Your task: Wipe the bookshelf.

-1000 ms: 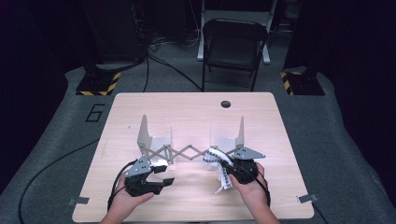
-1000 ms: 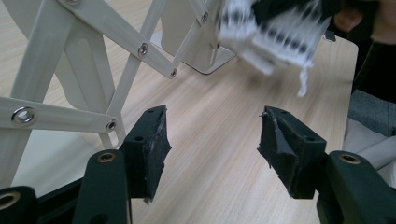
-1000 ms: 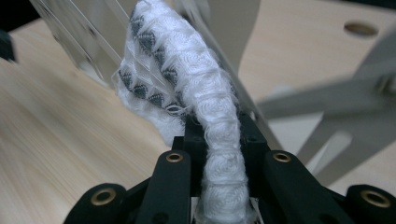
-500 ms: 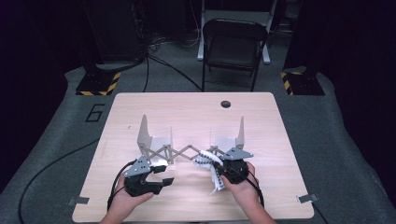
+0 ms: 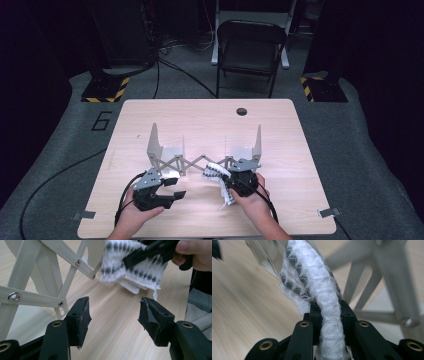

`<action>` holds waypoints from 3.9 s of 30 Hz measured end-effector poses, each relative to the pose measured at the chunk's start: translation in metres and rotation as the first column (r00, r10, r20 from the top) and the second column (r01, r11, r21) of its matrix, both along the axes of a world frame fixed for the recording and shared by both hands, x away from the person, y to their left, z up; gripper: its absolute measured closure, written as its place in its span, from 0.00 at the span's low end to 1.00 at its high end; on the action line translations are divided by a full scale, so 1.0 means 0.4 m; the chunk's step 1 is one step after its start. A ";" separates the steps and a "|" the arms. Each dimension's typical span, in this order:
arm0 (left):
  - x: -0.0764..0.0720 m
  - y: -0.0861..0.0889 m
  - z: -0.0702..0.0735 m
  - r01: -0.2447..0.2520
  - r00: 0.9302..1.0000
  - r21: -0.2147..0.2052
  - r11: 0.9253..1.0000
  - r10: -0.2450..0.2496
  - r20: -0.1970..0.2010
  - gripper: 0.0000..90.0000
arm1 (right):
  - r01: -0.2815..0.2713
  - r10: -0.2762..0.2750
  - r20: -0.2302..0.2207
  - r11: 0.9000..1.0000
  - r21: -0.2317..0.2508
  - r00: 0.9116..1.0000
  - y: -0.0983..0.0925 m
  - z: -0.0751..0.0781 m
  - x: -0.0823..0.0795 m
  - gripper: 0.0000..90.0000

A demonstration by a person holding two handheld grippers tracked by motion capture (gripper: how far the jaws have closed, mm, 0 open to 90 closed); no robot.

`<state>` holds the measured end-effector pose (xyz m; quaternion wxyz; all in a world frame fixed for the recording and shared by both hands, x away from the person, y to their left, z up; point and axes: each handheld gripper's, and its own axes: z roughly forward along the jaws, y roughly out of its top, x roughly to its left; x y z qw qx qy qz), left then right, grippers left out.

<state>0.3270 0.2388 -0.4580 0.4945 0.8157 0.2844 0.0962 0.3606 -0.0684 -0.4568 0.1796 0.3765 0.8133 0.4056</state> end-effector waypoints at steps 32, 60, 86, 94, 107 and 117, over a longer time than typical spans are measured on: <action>0.001 0.005 0.001 -0.005 1.000 0.001 1.000 0.005 0.002 0.46 | -0.065 0.065 0.014 0.998 0.001 0.998 0.089 0.021 0.008 0.86; 0.037 -0.100 0.044 0.100 0.988 0.047 0.994 -0.105 0.117 0.42 | -0.330 0.333 0.017 0.939 -0.098 0.943 0.121 -0.003 -0.054 0.87; 0.025 -0.072 0.033 -0.117 0.989 0.113 0.987 0.105 0.106 0.89 | -0.201 0.203 0.110 0.979 -0.029 0.973 0.034 0.022 -0.078 0.54; 0.024 -0.029 0.053 -0.311 0.949 0.038 0.950 0.308 0.073 0.89 | -0.152 0.151 0.143 0.988 -0.005 0.978 -0.055 0.009 -0.123 0.54; 0.029 -0.013 0.027 -0.329 0.944 0.031 0.944 0.328 0.017 0.89 | -0.273 0.267 0.067 0.954 0.121 0.961 0.042 -0.016 -0.099 0.86; 0.021 0.006 0.048 -0.306 0.951 -0.011 0.952 0.306 0.044 0.89 | -0.197 0.175 0.161 0.971 0.137 0.971 0.112 0.040 -0.002 0.89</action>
